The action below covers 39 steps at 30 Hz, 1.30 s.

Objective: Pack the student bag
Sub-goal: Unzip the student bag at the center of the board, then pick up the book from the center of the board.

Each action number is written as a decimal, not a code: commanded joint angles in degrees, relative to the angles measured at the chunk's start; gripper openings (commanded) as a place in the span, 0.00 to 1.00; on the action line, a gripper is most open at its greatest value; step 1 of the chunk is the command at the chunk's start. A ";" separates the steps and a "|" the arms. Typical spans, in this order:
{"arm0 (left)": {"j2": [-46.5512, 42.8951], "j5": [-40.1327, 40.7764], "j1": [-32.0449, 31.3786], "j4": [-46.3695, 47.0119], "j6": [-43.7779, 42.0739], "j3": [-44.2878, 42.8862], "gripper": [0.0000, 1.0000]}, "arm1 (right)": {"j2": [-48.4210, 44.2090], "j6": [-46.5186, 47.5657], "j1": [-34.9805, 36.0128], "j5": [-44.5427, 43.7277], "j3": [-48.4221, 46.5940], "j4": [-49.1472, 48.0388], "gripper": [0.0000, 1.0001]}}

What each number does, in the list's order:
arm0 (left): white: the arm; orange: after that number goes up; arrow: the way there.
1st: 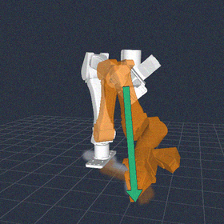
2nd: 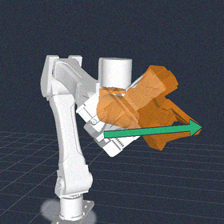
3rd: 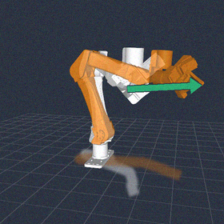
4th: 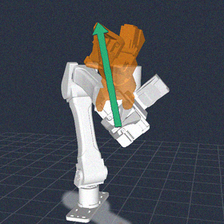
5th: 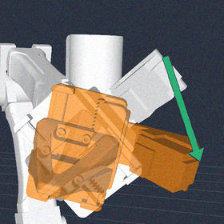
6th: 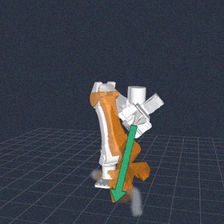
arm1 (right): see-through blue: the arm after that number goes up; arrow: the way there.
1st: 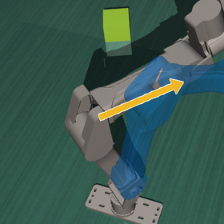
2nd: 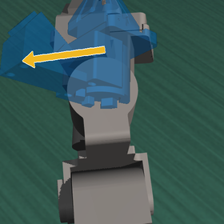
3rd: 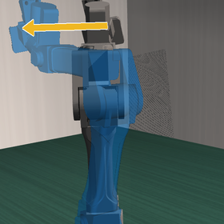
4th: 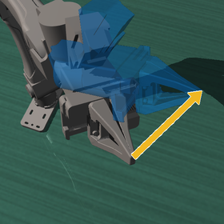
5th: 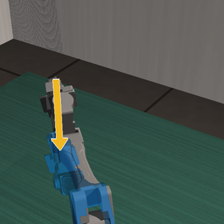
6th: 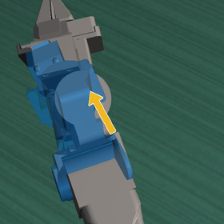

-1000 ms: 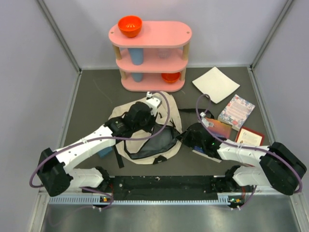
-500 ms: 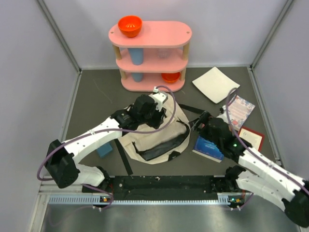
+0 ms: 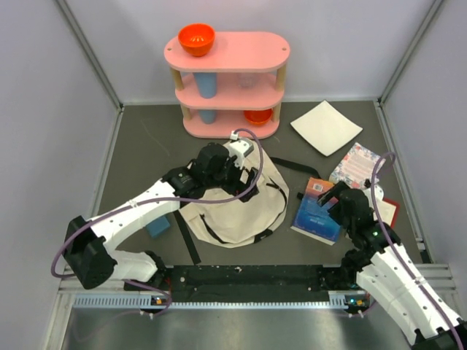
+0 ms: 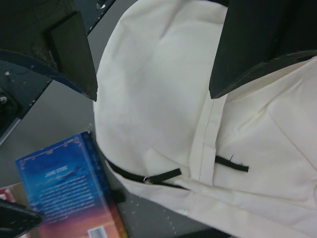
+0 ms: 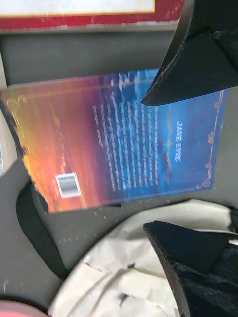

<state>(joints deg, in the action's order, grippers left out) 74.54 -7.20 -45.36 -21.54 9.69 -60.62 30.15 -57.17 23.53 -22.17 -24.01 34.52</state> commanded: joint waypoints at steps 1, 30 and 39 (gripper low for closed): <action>2.17 -4.92 -0.07 8.08 3.31 -5.20 0.99 | 4.38 6.88 -7.60 7.30 -4.27 1.07 0.99; 25.55 -7.80 -6.93 28.74 14.47 -10.40 0.99 | -4.92 1.27 -16.06 11.81 -1.67 11.43 0.99; 34.69 -10.73 -8.16 33.23 17.20 -12.15 0.99 | -5.81 -2.16 -16.06 7.15 1.69 12.76 0.99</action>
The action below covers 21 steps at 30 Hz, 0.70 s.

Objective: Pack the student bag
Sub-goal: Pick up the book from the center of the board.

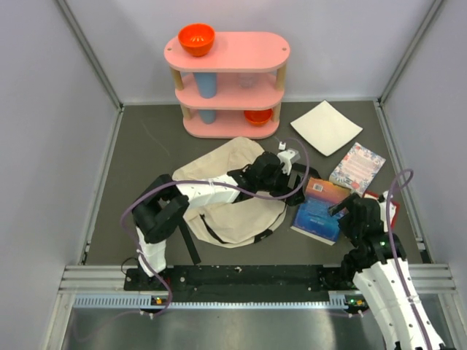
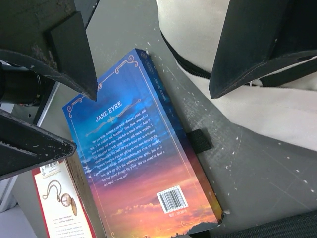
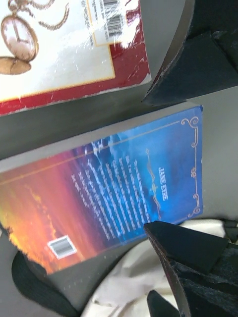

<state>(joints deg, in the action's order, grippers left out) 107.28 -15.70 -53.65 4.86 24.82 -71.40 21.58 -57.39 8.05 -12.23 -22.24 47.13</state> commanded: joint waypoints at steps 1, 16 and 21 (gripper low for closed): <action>2.57 -2.66 0.12 7.35 2.60 -1.38 0.99 | 3.72 -2.03 -0.58 -3.06 -0.26 -0.11 0.99; 10.75 -8.37 0.03 12.97 6.73 -2.96 0.98 | 15.59 0.96 -0.67 3.08 6.07 -16.72 0.99; 12.42 -11.71 -0.23 14.03 7.26 -3.66 0.93 | 14.89 2.19 -0.58 7.83 6.24 -20.41 0.84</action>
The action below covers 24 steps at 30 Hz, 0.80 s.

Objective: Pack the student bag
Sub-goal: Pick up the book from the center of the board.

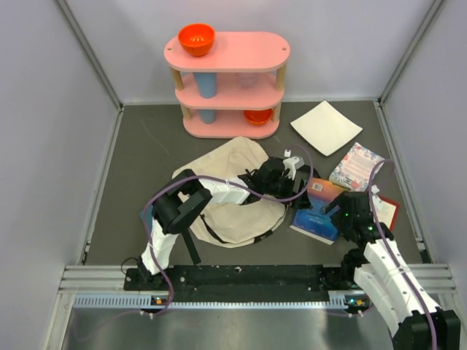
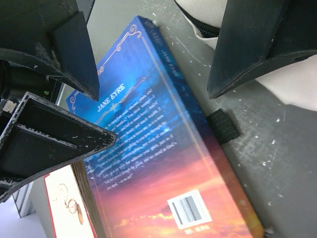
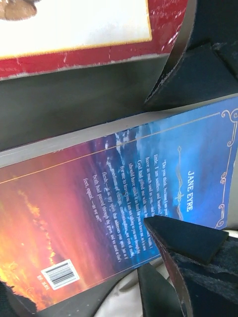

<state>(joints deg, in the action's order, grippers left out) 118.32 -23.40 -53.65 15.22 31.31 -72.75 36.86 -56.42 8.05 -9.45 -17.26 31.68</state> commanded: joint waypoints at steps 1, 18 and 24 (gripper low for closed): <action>1.65 -4.28 -0.23 3.76 0.94 -2.31 0.93 | -1.26 1.32 -0.67 5.58 1.35 -5.22 0.81; 1.74 -10.70 -0.32 11.23 3.84 0.94 0.66 | -6.28 -0.09 -0.67 11.91 5.57 -9.18 0.39; 1.47 -11.14 -0.32 10.97 4.11 0.33 0.63 | -7.24 0.61 -0.67 15.25 6.62 -11.90 0.16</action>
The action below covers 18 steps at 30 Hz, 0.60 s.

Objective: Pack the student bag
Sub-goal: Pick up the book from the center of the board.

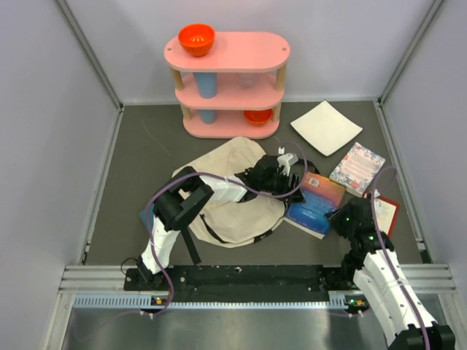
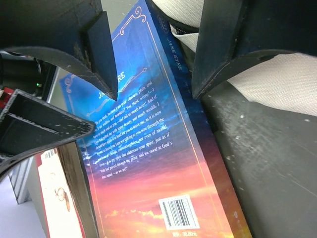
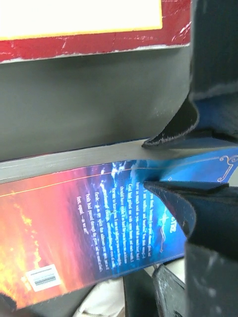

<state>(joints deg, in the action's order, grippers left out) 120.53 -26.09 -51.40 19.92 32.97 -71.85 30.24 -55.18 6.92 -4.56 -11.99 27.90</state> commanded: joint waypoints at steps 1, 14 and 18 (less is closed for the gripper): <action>-0.74 -8.45 -2.48 6.27 2.27 -0.74 0.62 | -1.40 -0.72 0.55 10.53 1.27 -8.12 0.16; 0.06 -8.98 -2.48 4.51 1.75 -2.85 0.54 | -9.94 0.77 0.55 15.02 1.97 -10.06 0.32; -0.12 -9.16 -2.48 4.16 1.75 -3.38 0.53 | -7.66 2.00 0.47 17.12 1.27 -11.81 0.38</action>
<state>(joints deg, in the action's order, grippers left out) 120.53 -25.43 -50.48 19.16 32.64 -71.99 21.50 -52.38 6.57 -1.08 -9.02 27.40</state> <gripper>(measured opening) 0.539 0.363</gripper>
